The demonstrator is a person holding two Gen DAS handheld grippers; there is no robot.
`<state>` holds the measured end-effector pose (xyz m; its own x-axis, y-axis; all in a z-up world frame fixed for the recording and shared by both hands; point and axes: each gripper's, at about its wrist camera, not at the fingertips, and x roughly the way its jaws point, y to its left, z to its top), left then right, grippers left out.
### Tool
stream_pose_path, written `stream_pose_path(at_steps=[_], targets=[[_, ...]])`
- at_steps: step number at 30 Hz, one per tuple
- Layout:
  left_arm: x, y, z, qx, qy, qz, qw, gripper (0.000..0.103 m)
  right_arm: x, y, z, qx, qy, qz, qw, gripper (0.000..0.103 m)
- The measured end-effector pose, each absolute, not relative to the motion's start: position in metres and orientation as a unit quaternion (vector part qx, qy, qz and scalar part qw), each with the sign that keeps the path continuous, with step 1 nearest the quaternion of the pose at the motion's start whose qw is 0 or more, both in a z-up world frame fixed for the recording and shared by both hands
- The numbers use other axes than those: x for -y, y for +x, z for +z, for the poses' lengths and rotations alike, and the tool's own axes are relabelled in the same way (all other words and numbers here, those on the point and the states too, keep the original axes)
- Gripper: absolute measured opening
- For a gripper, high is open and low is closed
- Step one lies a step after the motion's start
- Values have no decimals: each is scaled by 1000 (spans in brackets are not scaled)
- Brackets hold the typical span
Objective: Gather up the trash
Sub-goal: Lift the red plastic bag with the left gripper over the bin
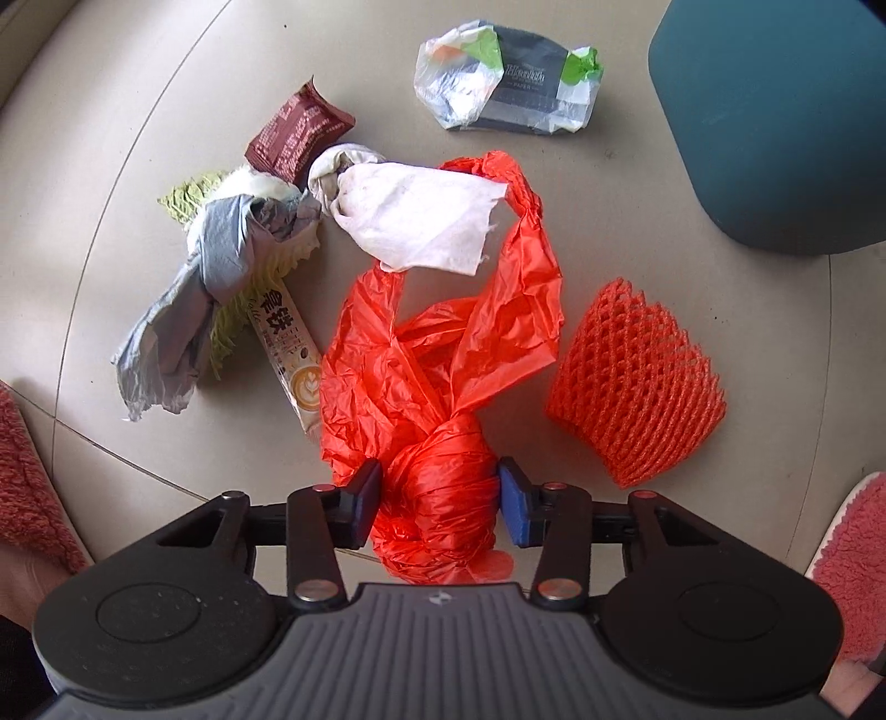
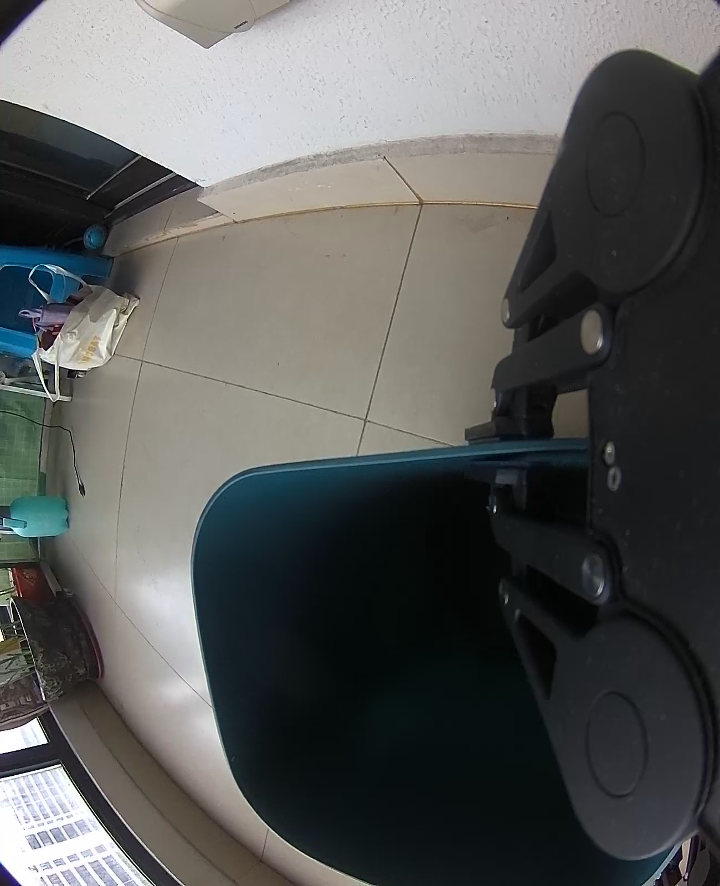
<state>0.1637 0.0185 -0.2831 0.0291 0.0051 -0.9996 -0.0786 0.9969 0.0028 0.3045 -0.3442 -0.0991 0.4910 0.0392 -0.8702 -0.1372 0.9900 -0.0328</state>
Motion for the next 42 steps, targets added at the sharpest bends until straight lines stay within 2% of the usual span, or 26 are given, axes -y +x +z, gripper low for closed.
stream_pose_path(at_steps=[9,22,31,37,42], targets=[[-10,173,-209,-659,-18,12,751,42,350,302,-95,-504,-38,59,861,3],[22,201,-73,-575,-9,-34,817,42,351,307,-96,-505,-35,60,860,3],[57,228,-3,-520,-8,-80,850,43,351,308,-96,-506,-34,59,860,3],[100,264,17,-499,10,-103,860,43,352,306,-97,-504,-36,64,860,3],[144,296,-3,-514,30,-112,850,43,354,300,-96,-506,-43,76,858,3]])
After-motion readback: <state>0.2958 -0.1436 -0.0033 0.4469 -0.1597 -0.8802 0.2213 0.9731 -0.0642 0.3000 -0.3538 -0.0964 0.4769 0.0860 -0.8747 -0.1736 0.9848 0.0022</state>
